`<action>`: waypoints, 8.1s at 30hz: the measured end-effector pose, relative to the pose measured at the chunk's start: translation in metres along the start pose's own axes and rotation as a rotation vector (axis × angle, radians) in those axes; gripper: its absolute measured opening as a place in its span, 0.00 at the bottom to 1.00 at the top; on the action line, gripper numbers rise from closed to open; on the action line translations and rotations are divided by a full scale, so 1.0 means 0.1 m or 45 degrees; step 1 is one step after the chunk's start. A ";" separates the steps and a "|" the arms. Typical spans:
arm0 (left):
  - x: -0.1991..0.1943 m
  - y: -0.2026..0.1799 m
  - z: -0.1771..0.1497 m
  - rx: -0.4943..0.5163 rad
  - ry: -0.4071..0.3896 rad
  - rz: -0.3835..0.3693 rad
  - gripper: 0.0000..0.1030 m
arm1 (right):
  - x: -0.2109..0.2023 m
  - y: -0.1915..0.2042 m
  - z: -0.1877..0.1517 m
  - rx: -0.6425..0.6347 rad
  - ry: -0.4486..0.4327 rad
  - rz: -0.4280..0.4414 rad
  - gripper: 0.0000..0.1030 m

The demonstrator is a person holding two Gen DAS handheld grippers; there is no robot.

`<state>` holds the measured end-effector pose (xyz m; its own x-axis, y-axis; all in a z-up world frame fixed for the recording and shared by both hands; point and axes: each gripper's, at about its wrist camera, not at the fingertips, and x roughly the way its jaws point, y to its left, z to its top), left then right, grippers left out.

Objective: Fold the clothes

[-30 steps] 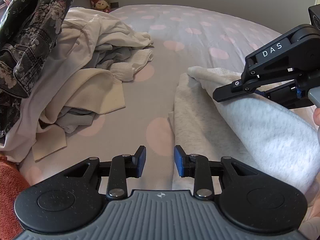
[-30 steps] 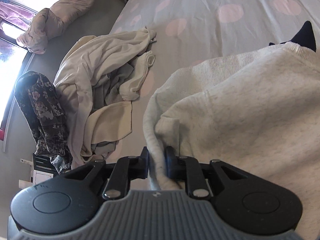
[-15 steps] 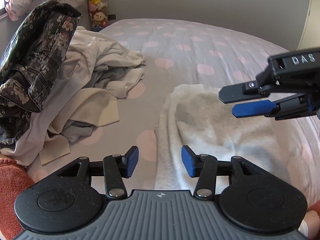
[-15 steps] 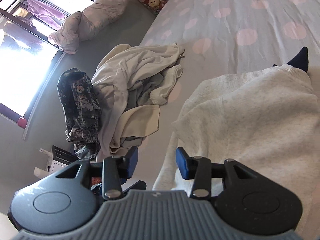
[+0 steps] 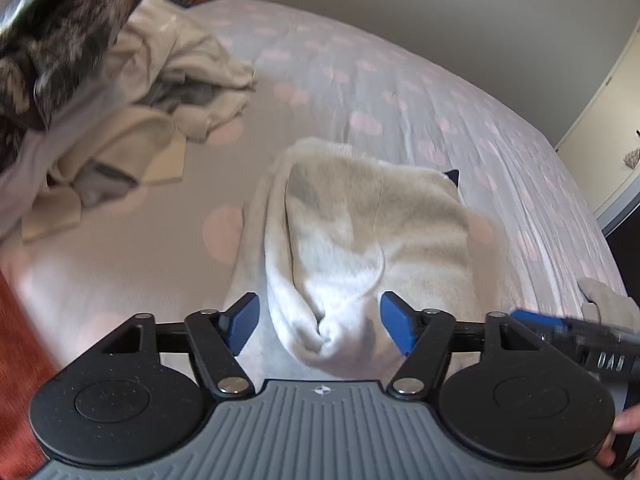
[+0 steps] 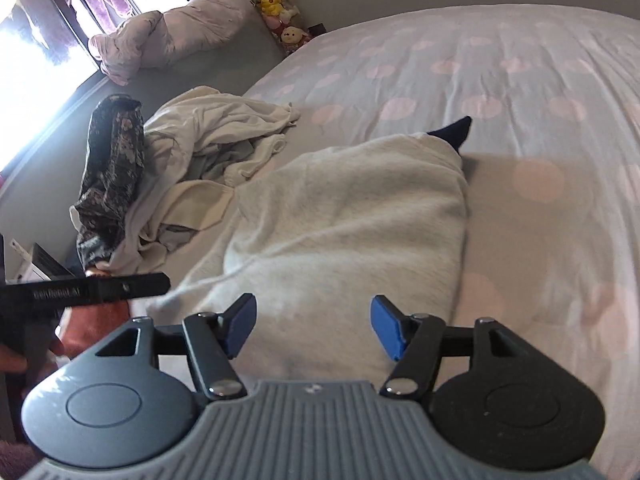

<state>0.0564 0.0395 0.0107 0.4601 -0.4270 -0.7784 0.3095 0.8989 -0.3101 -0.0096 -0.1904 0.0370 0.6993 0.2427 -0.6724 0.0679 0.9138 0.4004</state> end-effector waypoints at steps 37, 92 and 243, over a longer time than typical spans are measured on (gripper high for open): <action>0.55 0.62 -0.32 -0.196 0.052 0.036 0.19 | 0.41 -0.04 -0.84 -0.310 0.221 -0.249 0.12; 1.45 0.57 0.88 0.100 -0.015 0.094 0.05 | 0.95 -0.95 1.08 -0.053 -0.118 -0.238 0.36; 2.34 -7.48 -0.92 0.646 0.777 -1.296 0.20 | -5.48 -5.19 0.51 0.183 0.025 -0.849 0.23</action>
<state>-0.1437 -0.7239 0.0102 -0.5793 -0.6594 -0.4791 0.6359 0.0021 -0.7718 -0.3917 -0.8145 0.2297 0.4622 -0.3504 -0.8146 0.5745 0.8181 -0.0260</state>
